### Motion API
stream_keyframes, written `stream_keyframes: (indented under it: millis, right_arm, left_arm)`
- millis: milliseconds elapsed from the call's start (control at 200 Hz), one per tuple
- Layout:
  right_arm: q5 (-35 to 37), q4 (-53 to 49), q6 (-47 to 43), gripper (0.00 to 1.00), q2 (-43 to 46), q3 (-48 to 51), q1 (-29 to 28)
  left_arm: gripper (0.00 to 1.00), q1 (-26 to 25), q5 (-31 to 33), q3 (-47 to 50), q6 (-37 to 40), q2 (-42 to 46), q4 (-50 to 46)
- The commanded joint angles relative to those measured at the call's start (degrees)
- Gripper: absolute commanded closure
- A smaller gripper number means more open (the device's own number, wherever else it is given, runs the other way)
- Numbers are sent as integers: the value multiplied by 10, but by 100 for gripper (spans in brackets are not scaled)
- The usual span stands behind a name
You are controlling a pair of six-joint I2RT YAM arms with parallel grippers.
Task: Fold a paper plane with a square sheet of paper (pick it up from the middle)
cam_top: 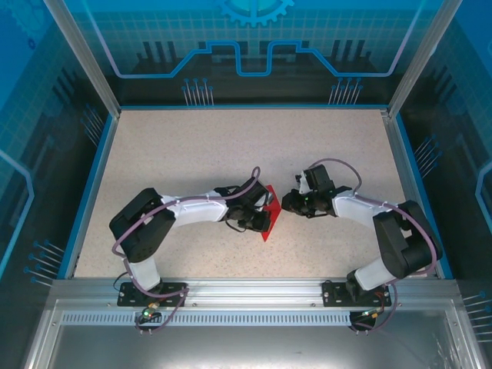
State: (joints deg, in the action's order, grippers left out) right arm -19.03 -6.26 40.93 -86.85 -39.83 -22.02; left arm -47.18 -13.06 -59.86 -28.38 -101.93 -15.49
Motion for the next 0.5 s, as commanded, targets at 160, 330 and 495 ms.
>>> stream_keyframes:
  millis: [160,330,495]
  right_arm:
    - [-42,24,10,74,-30,4,8]
    - [-48,31,10,73,-43,1,8]
    - [-60,39,10,70,-58,0,8]
  left_arm:
    - [96,25,40,-32,16,-9,-41]
    - [98,29,47,-41,25,-29,-50]
    - [100,36,63,-40,27,-33,-53]
